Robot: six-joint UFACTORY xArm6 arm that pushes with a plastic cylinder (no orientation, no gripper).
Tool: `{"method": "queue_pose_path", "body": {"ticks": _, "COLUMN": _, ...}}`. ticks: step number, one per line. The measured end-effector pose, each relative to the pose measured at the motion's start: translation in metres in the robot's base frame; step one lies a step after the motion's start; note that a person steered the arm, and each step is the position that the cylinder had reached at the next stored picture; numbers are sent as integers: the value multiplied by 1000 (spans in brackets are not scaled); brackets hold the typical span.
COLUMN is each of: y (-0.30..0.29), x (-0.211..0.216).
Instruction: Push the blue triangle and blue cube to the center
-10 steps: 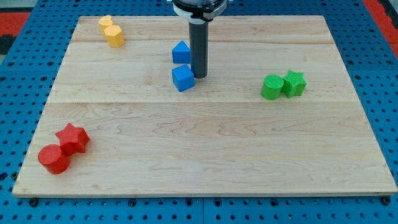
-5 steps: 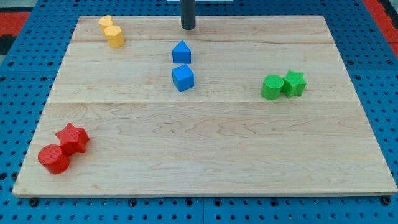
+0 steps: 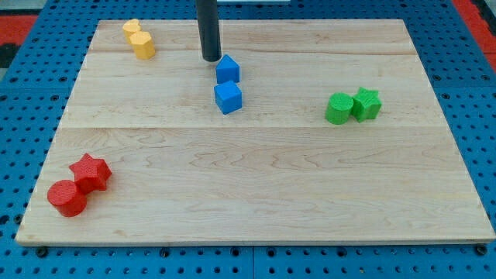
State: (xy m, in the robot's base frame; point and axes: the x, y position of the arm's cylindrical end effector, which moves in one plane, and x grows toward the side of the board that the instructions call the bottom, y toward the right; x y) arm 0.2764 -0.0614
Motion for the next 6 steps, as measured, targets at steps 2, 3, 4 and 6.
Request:
{"method": "queue_pose_path", "body": {"ticks": 2, "y": 15, "x": -9}}
{"method": "queue_pose_path", "body": {"ticks": 3, "y": 20, "x": -7}}
{"method": "queue_pose_path", "body": {"ticks": 4, "y": 18, "x": -7}}
{"method": "queue_pose_path", "body": {"ticks": 6, "y": 6, "x": 24}}
